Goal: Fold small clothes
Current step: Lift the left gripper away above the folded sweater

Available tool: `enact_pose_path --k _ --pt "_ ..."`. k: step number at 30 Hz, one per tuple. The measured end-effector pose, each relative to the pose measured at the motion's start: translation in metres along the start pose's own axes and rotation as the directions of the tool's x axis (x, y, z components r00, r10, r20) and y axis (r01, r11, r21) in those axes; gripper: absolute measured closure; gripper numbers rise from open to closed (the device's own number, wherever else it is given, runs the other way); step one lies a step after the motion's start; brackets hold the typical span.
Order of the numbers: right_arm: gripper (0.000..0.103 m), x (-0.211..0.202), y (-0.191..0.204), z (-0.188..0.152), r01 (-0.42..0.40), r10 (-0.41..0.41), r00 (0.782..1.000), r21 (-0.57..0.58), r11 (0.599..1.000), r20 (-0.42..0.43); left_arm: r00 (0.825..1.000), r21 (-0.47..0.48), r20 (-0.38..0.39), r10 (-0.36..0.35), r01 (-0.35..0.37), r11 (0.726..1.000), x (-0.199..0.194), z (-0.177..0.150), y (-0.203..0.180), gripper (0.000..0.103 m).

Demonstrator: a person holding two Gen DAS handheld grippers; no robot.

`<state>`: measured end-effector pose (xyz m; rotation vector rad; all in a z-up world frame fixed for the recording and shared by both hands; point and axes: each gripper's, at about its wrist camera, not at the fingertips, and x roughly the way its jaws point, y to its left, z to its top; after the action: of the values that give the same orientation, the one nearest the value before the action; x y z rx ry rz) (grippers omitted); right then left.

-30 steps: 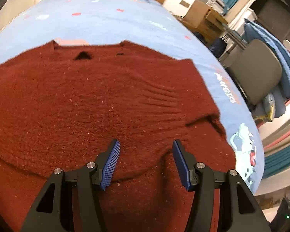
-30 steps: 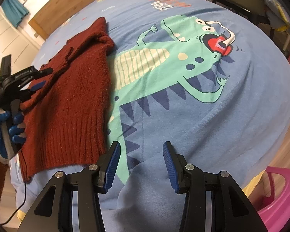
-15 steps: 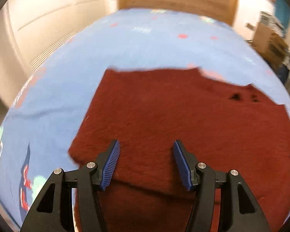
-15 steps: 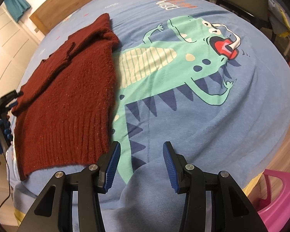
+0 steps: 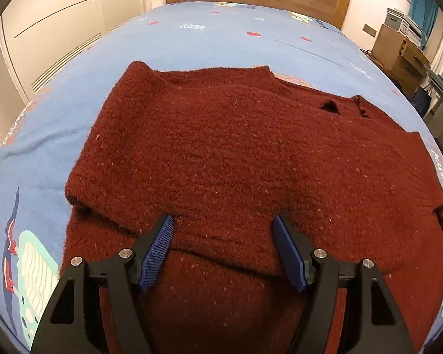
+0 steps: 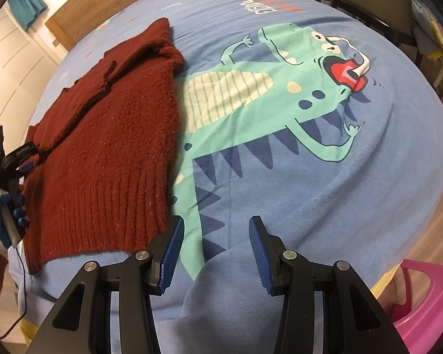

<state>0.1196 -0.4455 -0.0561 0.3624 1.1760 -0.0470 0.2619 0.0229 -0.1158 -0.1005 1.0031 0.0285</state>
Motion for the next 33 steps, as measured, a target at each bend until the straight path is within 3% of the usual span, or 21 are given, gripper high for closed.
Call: enact_pose_path --k 8,15,19,22,28,33 --pt "0.056 0.001 0.006 0.001 -0.004 0.004 1.0 -0.015 1.0 -0.001 0.999 0.034 -0.019 -0.039 0.039 0.999 -0.014 0.003 0.0 0.039" --pt "0.056 0.0 0.004 0.001 -0.012 0.012 1.0 -0.006 1.0 0.002 0.999 0.144 0.052 0.002 -0.01 0.99 -0.022 0.009 -0.037 0.038" --pt "0.056 -0.002 0.0 0.001 -0.017 0.017 1.0 0.002 1.0 0.008 1.0 0.18 0.017 0.007 -0.01 0.984 -0.008 0.006 -0.06 0.037" --pt "0.056 -0.002 -0.004 0.001 -0.026 0.026 1.0 0.011 1.0 0.007 1.0 0.201 0.007 -0.015 0.013 0.979 -0.009 -0.001 -0.074 0.037" --pt "0.056 -0.004 -0.008 0.0 -0.043 0.043 0.999 0.02 0.999 0.01 0.992 0.247 -0.003 -0.128 0.125 0.961 -0.031 -0.009 -0.101 0.038" --pt "0.056 -0.005 -0.011 -0.001 -0.049 0.048 0.999 0.029 0.998 0.01 0.985 0.292 0.056 -0.166 0.143 0.946 -0.045 -0.005 -0.124 0.038"
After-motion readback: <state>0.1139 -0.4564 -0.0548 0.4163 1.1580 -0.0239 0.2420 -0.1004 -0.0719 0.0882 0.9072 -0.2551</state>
